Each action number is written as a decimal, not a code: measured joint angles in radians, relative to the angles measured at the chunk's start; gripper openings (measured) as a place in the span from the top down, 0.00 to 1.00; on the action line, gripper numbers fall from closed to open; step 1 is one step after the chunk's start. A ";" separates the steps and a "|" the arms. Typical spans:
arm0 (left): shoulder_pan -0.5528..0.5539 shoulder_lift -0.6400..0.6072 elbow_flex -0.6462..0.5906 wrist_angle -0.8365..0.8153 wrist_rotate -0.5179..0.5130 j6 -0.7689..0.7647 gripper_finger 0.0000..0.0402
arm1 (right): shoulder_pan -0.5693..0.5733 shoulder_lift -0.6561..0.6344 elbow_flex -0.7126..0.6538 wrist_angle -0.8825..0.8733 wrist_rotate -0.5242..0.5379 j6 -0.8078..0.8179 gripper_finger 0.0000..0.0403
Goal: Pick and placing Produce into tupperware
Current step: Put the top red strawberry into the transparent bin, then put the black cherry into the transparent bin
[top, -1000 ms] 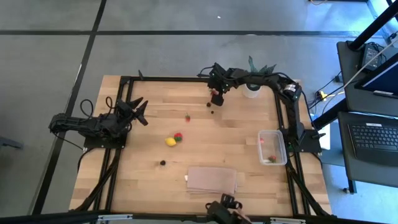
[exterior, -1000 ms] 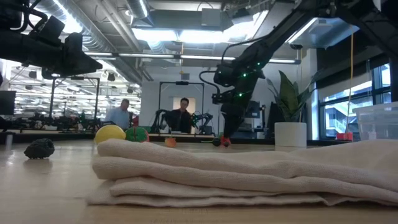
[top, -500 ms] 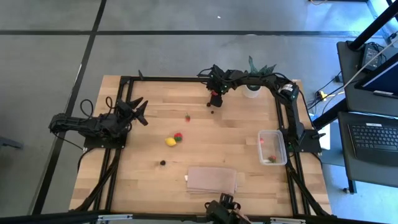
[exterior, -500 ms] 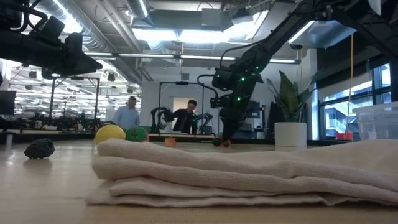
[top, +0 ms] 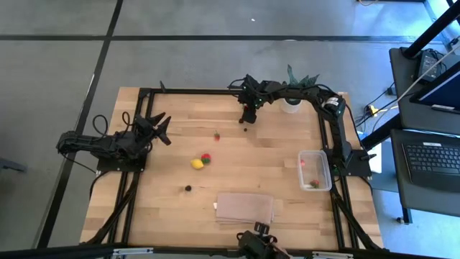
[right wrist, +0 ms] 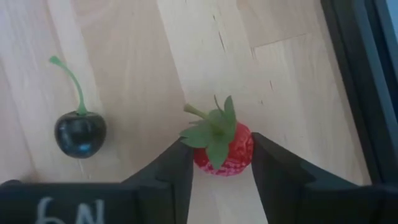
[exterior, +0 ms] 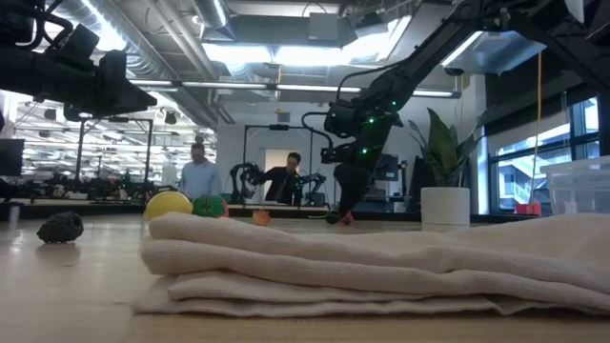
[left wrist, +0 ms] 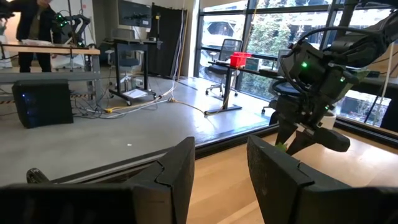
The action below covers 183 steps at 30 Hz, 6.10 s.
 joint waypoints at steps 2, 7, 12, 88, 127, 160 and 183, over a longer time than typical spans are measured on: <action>0.000 0.000 0.000 0.000 0.000 0.000 0.65 | 0.000 0.000 0.000 0.000 0.000 0.001 0.64; 0.000 0.000 0.000 0.000 0.000 0.000 0.65 | 0.000 0.000 0.000 0.000 0.001 0.006 0.63; 0.000 0.000 0.000 0.000 0.000 0.000 0.65 | 0.000 -0.001 0.000 -0.001 0.001 0.031 0.67; 0.000 0.000 0.000 0.001 0.001 -0.011 0.65 | 0.913 -1.105 -0.885 -0.524 -0.145 1.661 0.37; 0.000 0.000 0.000 0.001 0.001 -0.008 0.65 | 0.357 -0.570 -0.170 -0.143 0.089 0.355 0.20; 0.000 0.000 0.000 0.001 0.000 -0.008 0.65 | 0.156 -0.121 -0.171 0.153 0.009 0.167 0.33; 0.000 0.000 0.000 0.001 0.001 -0.008 0.65 | 0.157 -0.045 -0.167 0.174 0.003 0.213 0.49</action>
